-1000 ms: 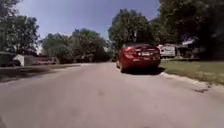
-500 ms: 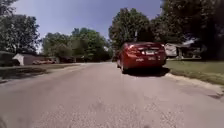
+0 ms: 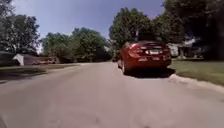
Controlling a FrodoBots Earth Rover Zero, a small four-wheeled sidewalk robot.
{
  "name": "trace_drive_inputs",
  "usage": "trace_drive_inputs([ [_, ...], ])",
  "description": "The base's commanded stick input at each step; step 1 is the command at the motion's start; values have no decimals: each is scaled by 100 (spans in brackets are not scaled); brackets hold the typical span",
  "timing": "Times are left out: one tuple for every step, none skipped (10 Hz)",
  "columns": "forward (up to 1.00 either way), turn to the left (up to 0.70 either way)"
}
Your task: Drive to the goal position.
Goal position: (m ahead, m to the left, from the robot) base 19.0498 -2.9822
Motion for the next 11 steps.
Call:
trace_drive_inputs([
  [70, 35],
  [70, 29],
  [70, 13],
  [70, 0],
  [70, 0],
  [70, 0],
  [70, 0],
  [70, 0],
  [70, 0],
  [70, 0],
  [70, 0],
])
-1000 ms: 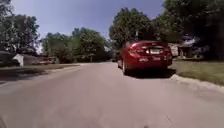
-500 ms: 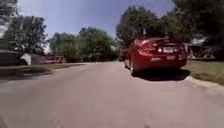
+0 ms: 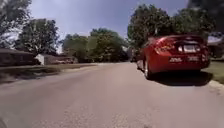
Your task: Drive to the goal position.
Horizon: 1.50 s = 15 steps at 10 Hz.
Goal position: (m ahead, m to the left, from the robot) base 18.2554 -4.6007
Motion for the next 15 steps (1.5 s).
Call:
trace_drive_inputs([
  [70, 0],
  [70, -3],
  [70, -28],
  [70, -22],
  [70, -11],
  [70, -5],
  [70, 0],
  [70, 0],
  [70, 0],
  [70, 0],
  [70, 0],
  [70, 0],
  [70, 0],
  [70, 0],
  [70, 0],
])
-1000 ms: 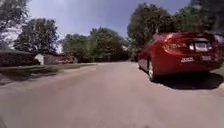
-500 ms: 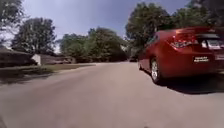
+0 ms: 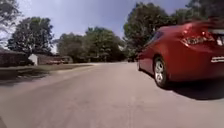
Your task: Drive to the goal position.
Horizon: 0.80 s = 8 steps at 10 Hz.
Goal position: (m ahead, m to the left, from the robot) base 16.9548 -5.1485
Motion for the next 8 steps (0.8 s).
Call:
trace_drive_inputs([
  [70, 0],
  [70, 0],
  [70, 0],
  [70, 0],
  [70, 0],
  [70, 0],
  [70, 0],
  [70, 0],
])
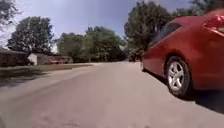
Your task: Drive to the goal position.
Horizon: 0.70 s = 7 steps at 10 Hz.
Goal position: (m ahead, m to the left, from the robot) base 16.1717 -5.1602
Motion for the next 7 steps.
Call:
trace_drive_inputs([
  [70, 0],
  [70, 0],
  [70, 0],
  [70, 0],
  [70, 0],
  [70, 0],
  [70, 0],
])
